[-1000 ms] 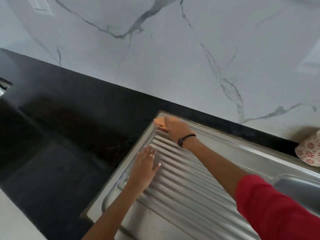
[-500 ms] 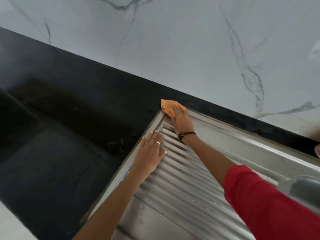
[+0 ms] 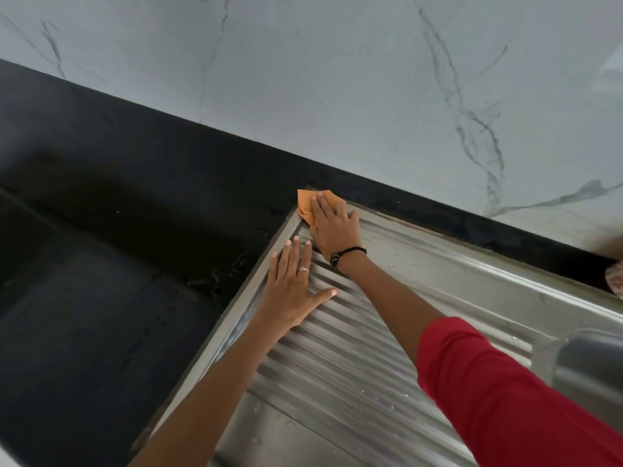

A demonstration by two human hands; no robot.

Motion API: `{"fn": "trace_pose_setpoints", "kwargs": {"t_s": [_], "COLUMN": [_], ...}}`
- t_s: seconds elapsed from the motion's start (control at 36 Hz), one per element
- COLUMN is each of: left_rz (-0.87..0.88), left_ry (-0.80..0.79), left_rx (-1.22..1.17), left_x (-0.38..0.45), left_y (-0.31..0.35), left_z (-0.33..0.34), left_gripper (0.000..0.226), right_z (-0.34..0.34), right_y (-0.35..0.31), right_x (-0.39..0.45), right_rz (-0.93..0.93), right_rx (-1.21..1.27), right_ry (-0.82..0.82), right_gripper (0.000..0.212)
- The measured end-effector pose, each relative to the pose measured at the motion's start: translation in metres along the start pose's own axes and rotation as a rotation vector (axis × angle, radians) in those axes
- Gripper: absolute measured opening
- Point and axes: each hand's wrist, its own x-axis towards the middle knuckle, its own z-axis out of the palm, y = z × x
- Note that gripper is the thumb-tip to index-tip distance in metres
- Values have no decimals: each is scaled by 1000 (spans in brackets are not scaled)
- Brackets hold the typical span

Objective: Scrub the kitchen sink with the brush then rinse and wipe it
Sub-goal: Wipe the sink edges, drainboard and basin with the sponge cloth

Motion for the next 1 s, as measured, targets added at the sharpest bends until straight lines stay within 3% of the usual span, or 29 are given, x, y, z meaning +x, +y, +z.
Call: {"fn": "trace_pose_setpoints", "kwargs": {"t_s": [0.36,1.0], "left_rz": [56,127], "left_ry": [-25,-28], "left_rx": [-10,-15], "left_x": [0,-25], "left_y": [17,86], "left_z": [-5,-7], "left_gripper": [95,99], "right_z": [5,11], "right_y": [38,116], "right_x": [-36,-118], "right_rz": [-4,218], "right_rx": [-71,62], "right_ry": [20,20], "right_gripper": [54,53]}}
